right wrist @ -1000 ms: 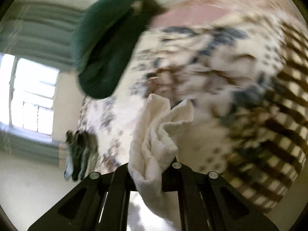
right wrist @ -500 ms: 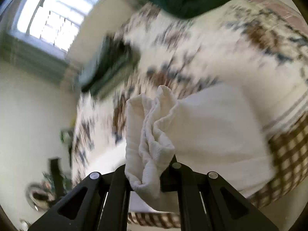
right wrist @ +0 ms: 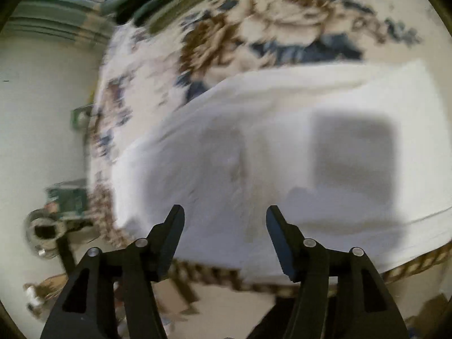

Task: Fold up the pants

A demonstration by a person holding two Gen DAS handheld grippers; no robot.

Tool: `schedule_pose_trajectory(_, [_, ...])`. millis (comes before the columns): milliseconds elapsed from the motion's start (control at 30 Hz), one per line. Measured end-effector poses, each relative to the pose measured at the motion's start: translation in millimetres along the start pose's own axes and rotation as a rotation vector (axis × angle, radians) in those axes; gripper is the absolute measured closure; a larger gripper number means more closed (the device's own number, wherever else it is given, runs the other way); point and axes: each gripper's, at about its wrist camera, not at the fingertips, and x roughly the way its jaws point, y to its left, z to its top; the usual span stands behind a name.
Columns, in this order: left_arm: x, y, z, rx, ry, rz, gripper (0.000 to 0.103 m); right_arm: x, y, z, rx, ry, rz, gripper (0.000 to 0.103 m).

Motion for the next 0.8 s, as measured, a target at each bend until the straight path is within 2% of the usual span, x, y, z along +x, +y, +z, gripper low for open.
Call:
schedule_pose_trajectory(167, [5.8, 11.7, 1.2, -0.039, 0.007, -0.029, 0.000, 33.6, 8.5, 32.1, -0.015, 0.073, -0.166, 0.042])
schedule_pose_trajectory(200, [5.5, 13.6, 1.3, -0.040, 0.006, -0.033, 0.000, 43.9, 12.4, 34.6, -0.017, 0.093, -0.206, 0.048])
schedule_pose_trajectory(233, [5.1, 15.0, 0.8, -0.040, 0.003, -0.038, 0.000, 54.3, 14.0, 33.9, -0.014, 0.108, -0.238, 0.077])
schedule_pose_trajectory(267, [4.5, 14.1, 0.6, -0.039, 0.002, -0.044, 0.000, 59.0, 13.8, 33.1, -0.010, 0.109, -0.270, 0.087])
schedule_pose_trajectory(333, [3.2, 13.1, 0.1, -0.029, -0.002, -0.057, 0.000, 54.6, 18.5, 28.4, -0.024, 0.060, -0.296, 0.087])
schedule_pose_trajectory(400, [2.3, 10.6, -2.0, -0.014, -0.005, -0.063, 0.000, 48.5, 23.7, 20.6, -0.043, 0.051, -0.291, 0.087])
schedule_pose_trajectory(467, [0.1, 1.7, -4.2, 0.000, -0.005, -0.073, 0.000, 44.1, 21.5, 14.7, -0.026, 0.070, -0.267, 0.086])
schedule_pose_trajectory(533, [1.7, -6.3, -5.0, 0.014, 0.000, -0.073, 0.000, 47.4, 13.9, 12.2, 0.009, 0.128, -0.247, 0.079])
schedule_pose_trajectory(567, [1.7, -9.7, -5.4, 0.018, -0.004, -0.075, 0.000, 49.7, 11.0, 11.7, 0.037, 0.158, -0.217, 0.079])
schedule_pose_trajectory(633, [1.4, -16.8, -5.5, 0.030, -0.008, -0.076, 0.000, 53.7, 5.4, 9.8, 0.057, 0.163, -0.186, 0.079])
schedule_pose_trajectory(700, [1.6, -27.6, -5.1, 0.048, -0.012, -0.077, 0.000, 53.6, 1.0, 9.7, 0.067, 0.144, -0.140, 0.079])
schedule_pose_trajectory(767, [1.3, -33.9, -5.3, 0.064, -0.018, -0.081, 0.000, 48.2, -1.4, 7.3, 0.067, 0.105, -0.123, 0.086])
schedule_pose_trajectory(800, [0.4, -36.4, -5.4, 0.071, -0.022, -0.083, 0.000, 44.6, 0.5, 6.0, 0.052, 0.085, -0.119, 0.087])
